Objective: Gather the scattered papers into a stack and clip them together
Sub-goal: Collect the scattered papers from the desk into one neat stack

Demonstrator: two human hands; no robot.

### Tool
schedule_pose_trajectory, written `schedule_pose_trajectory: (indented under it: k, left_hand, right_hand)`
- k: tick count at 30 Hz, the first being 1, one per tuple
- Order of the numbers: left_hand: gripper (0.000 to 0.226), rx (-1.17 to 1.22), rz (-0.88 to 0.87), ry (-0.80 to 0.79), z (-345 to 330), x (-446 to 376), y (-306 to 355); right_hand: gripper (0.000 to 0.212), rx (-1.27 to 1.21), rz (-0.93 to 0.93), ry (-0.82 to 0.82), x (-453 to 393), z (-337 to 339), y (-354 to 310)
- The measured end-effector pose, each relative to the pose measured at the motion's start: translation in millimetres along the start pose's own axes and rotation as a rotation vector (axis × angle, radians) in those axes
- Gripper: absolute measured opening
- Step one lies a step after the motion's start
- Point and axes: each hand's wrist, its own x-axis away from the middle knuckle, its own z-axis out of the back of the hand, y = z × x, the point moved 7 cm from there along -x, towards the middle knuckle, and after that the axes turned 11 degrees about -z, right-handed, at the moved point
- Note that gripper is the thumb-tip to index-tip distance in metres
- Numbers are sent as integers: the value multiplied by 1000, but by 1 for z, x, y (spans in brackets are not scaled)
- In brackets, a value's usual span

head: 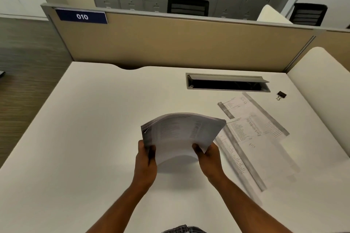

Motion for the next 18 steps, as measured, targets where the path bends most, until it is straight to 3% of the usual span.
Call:
schedule_pose_trajectory:
  k: [9,14,18]
  left_hand:
    - [33,-55,114,-34,-4,2,-34]
    - [17,-138,88,6,-7,-2,-25]
    - [25,-187,156,-49,-14,-4,-34]
  right_hand:
    - [12,123,-36,-28,-8,-12,11]
    - [23,105,-36,-12,-14,-5,9]
    - [31,195,-75,-33,-17,2,16]
